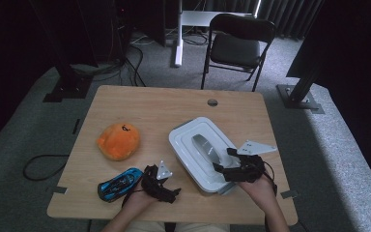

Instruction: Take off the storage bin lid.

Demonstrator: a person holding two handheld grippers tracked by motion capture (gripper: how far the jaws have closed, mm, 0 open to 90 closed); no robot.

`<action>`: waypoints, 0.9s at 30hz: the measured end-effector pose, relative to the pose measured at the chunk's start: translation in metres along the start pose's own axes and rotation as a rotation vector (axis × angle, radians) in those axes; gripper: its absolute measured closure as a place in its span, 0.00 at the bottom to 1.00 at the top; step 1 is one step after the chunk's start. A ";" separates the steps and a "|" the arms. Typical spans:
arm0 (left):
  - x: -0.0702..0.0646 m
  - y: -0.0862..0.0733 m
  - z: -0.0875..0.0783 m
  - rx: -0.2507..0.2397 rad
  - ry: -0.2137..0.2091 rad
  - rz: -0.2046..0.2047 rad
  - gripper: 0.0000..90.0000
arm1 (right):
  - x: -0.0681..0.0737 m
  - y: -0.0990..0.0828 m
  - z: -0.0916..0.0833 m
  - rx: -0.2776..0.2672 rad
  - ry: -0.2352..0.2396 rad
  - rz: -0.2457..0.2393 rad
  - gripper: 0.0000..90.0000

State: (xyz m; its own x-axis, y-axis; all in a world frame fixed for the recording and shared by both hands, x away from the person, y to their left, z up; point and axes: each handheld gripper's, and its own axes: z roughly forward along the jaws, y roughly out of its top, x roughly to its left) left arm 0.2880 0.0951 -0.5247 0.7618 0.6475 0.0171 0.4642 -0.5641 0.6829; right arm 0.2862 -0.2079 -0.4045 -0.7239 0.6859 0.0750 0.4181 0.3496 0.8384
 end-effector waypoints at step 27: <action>-0.003 0.002 0.002 0.000 -0.005 0.007 0.03 | 0.023 0.007 0.019 0.012 -0.113 -0.032 0.69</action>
State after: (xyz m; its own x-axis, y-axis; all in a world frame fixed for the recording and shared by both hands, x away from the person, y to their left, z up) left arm 0.2878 0.0914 -0.5248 0.7675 0.6407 0.0185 0.4584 -0.5688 0.6829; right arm 0.2828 -0.1773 -0.4070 -0.6708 0.7415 -0.0137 0.4029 0.3799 0.8327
